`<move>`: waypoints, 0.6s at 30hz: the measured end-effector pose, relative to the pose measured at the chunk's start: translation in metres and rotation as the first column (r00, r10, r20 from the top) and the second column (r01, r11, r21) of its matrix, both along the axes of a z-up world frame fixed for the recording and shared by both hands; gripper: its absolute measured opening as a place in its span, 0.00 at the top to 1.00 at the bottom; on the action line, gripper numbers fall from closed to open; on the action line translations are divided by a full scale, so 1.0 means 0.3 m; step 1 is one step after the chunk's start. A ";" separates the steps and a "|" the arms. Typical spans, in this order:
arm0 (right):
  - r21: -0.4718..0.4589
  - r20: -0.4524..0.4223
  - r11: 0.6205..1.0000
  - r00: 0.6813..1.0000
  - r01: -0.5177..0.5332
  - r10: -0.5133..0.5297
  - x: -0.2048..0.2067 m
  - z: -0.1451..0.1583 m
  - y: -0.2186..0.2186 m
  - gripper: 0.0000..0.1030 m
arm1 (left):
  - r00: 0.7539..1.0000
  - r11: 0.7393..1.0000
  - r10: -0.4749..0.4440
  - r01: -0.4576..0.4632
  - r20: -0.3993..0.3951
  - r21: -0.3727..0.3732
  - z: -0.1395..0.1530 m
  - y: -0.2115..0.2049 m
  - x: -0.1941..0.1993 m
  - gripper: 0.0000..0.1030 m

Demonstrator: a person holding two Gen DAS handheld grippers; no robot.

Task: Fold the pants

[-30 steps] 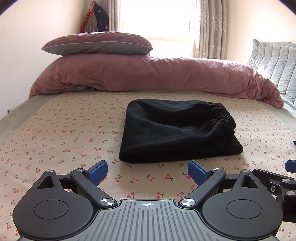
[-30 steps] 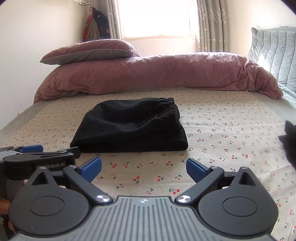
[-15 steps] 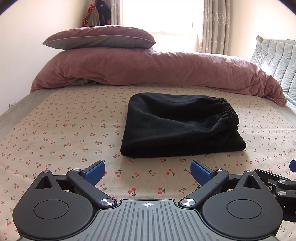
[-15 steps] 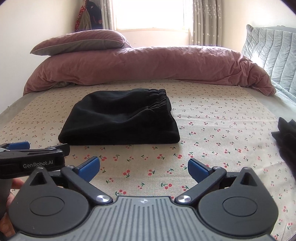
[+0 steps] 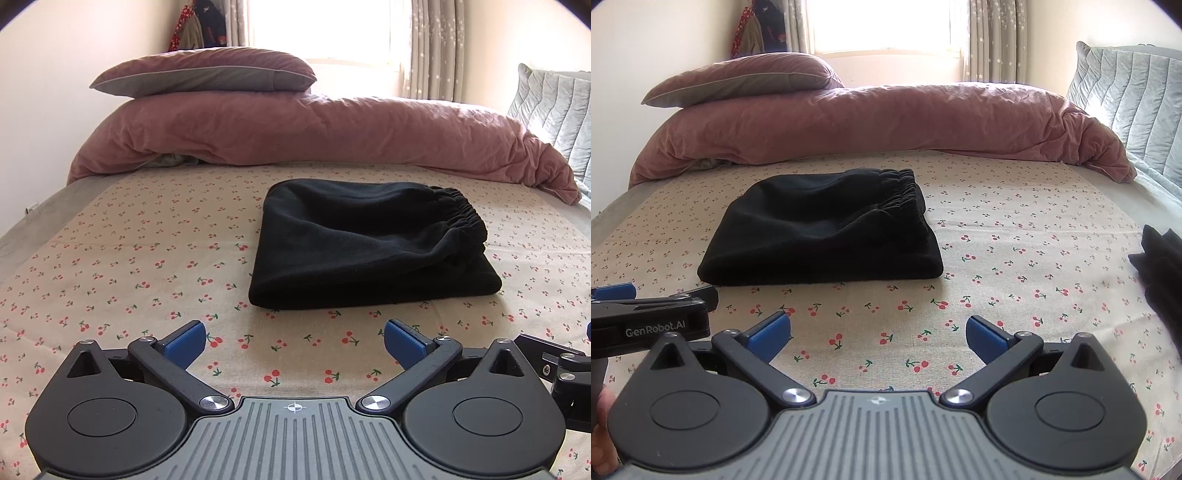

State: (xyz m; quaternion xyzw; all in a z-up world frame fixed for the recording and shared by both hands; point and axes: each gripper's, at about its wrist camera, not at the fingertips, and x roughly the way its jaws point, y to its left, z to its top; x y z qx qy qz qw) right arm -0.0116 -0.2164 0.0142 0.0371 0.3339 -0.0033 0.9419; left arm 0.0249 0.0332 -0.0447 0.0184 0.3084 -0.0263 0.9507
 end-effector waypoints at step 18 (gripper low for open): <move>-0.010 -0.010 1.000 1.000 0.001 -0.001 0.004 -0.005 -0.003 0.05 | 1.000 1.000 -0.028 0.028 0.008 0.010 -0.001 -0.006 -0.005 0.00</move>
